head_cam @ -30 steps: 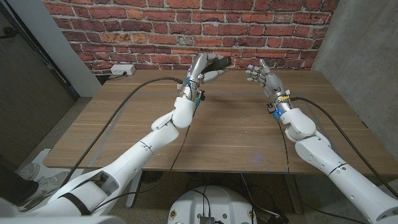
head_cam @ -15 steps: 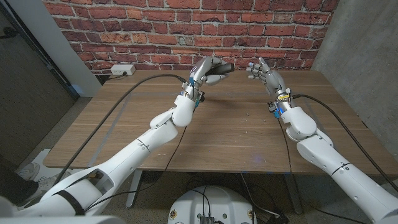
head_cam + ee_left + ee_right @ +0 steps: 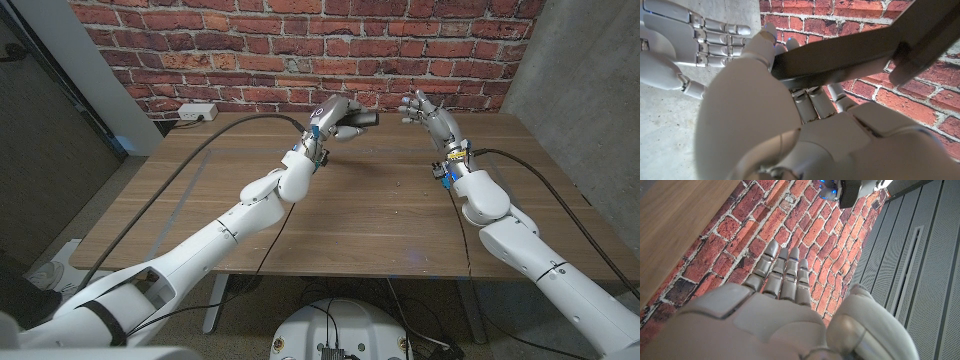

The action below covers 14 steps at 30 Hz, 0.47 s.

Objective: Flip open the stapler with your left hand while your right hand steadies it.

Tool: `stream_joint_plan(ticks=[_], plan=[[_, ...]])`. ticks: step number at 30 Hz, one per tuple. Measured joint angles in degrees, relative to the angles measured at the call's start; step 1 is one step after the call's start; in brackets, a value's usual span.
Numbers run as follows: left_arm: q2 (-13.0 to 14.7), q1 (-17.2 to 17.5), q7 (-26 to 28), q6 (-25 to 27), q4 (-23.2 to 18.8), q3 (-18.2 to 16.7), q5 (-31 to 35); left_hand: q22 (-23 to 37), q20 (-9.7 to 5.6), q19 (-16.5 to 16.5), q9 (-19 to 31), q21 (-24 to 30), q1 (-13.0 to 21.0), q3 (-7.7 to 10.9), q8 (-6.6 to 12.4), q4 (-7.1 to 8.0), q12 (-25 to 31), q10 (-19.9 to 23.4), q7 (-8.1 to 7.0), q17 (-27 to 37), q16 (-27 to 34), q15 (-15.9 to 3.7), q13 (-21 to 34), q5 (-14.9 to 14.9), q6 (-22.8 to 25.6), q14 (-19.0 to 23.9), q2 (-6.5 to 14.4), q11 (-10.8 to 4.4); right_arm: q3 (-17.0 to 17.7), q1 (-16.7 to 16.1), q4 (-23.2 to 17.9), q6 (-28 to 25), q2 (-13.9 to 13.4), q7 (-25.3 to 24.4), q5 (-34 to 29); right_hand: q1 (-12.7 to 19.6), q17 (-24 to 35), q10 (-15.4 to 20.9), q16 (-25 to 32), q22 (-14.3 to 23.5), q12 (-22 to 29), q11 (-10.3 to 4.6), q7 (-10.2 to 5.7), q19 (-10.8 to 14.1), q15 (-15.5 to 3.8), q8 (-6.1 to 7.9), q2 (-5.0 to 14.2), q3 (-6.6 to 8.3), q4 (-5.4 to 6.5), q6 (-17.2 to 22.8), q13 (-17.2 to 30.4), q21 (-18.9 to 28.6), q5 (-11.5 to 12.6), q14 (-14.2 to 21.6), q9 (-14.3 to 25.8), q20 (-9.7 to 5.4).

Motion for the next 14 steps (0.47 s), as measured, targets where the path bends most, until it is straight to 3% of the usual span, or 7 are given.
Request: stream_joint_plan(ticks=[6,14], plan=[[0.6,-0.1,-0.5,1.9,-0.2,0.1,1.7,0.0,0.0,0.0,0.3,0.0,0.0,0.0,0.16,0.0,-0.2,0.0,0.01,0.0,-0.3,0.0,0.3,0.0,0.0,0.0,0.0,0.01,0.8,-1.3,-2.7,-0.9,-0.4,-1.6,-1.4,0.0,0.0,0.0,0.0,0.0,0.0,0.0,-0.31,0.0,0.0,0.0,0.0,0.0,0.0,0.3,0.0,0.0,0.0,0.0,0.0,0.0],[1.2,0.2,2.0,-0.4,1.2,-0.5,0.7,0.0,0.0,0.0,0.3,0.0,0.0,0.0,0.15,0.0,-0.2,0.0,0.02,0.3,-0.3,-0.01,0.1,0.0,0.0,0.0,0.0,0.02,0.9,-3.3,-6.6,-3.4,-0.5,-4.4,-4.4,0.0,0.0,0.3,0.0,0.1,0.0,-0.31,-0.31,0.0,0.0,0.0,0.0,0.0,0.0,0.3,-0.2,-0.4,0.0,0.0,0.0,0.0]])
